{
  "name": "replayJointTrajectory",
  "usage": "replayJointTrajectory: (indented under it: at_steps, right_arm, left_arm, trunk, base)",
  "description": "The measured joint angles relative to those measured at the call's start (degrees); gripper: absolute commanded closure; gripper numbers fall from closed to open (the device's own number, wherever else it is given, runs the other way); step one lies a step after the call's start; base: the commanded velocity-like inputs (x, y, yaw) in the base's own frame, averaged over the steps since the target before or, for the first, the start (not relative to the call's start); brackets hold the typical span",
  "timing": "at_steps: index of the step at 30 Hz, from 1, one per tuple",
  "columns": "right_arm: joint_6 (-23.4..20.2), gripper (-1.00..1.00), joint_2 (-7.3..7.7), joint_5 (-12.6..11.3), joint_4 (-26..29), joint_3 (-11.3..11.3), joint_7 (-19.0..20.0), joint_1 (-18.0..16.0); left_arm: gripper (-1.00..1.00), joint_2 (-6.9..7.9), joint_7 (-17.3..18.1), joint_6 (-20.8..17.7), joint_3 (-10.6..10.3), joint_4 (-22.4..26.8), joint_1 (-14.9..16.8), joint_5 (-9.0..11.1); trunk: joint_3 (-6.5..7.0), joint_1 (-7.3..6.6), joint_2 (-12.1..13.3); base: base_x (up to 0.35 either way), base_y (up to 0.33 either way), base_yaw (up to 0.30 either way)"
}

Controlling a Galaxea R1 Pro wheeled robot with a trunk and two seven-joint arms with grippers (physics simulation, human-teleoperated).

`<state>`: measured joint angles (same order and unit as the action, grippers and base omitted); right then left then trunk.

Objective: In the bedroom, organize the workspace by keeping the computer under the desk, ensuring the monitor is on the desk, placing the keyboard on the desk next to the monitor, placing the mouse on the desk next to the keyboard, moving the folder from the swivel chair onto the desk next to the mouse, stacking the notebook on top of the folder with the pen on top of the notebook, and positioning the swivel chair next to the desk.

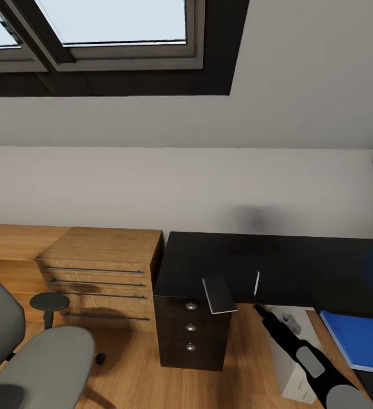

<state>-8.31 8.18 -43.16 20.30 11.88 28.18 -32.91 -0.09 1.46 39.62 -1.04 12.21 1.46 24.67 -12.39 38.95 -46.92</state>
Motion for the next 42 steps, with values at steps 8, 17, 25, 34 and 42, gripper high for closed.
replayJointTrajectory:
  at_steps: [8, 17, 25, 34, 42]
  right_arm:
    - [7.2, -1.0, -0.68, 5.3, -8.2, -0.8, -0.2, 0.0]
    - [13.6, -1.0, -0.77, 9.9, -16.0, -1.4, -0.4, 0.0]
    - [14.8, -1.0, -0.56, 11.8, -18.6, -1.7, -0.7, 0.2]
    - [21.2, -1.0, -1.11, 20.7, -20.6, -1.9, -0.7, 0.9]
    - [24.7, -1.0, -1.5, 24.6, -21.2, -1.9, -0.9, 1.6]
  left_arm:
    - [-1.0, 0.0, 0.0, 0.0, 0.0, 0.0, 0.0, 0.0]
    - [-1.0, 0.1, 0.0, 0.0, 0.1, 0.0, 0.0, 0.0]
    - [-1.0, 0.16, 0.0, 0.0, 0.2, 0.0, 0.0, 0.1]
    - [-1.0, 0.17, 0.0, 0.3, 0.2, 0.0, 0.0, 0.1]
    - [-1.0, 0.16, 0.0, 0.3, 0.2, 0.0, 0.0, 0.1]
  trunk:
    - [0.0, 0.0, 0.0]
    - [0.0, 0.0, 0.0]
    - [0.0, 0.0, 0.0]
    - [0.0, 0.0, 0.0]
    - [0.0, 0.0, 0.0]
  base:
    - [0.0, 0.0, 0.0]
    - [0.0, 0.0, 0.0]
    - [0.0, 0.0, 0.0]
    - [0.0, 0.0, 0.0]
    - [0.0, 0.0, 0.0]
